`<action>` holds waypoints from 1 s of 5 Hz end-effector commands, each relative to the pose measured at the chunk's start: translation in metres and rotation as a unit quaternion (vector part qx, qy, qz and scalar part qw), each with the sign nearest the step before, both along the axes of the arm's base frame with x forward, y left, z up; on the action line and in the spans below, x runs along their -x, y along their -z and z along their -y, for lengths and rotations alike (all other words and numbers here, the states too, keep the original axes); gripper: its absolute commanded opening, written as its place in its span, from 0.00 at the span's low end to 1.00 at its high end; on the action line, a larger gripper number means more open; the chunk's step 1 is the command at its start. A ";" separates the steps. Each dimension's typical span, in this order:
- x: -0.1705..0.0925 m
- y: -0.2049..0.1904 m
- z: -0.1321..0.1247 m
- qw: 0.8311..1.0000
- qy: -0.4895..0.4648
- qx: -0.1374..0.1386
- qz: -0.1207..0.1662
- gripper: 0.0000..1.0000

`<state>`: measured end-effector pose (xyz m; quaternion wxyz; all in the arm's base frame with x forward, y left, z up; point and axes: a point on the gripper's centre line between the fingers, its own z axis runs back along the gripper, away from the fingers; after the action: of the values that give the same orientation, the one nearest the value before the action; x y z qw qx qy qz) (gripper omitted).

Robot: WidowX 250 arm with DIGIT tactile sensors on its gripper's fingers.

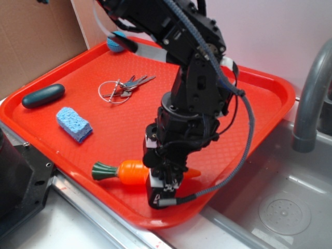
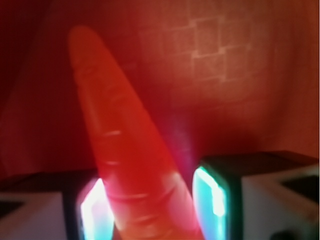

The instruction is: Grab the carrot.

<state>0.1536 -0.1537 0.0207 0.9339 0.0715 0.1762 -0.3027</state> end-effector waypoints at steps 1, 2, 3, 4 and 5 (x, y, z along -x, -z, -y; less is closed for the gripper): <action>0.009 -0.050 -0.009 0.999 -0.029 0.009 0.034 0.00; 0.038 -0.098 -0.006 0.980 -0.151 -0.006 0.131 0.00; 0.056 -0.145 -0.006 0.959 -0.231 0.008 0.165 0.00; 0.063 -0.193 -0.015 0.946 -0.258 0.034 0.192 0.00; 0.061 -0.243 -0.022 0.942 -0.262 0.032 0.205 0.00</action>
<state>0.1082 -0.1288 0.2589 0.9970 0.0681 -0.0036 -0.0374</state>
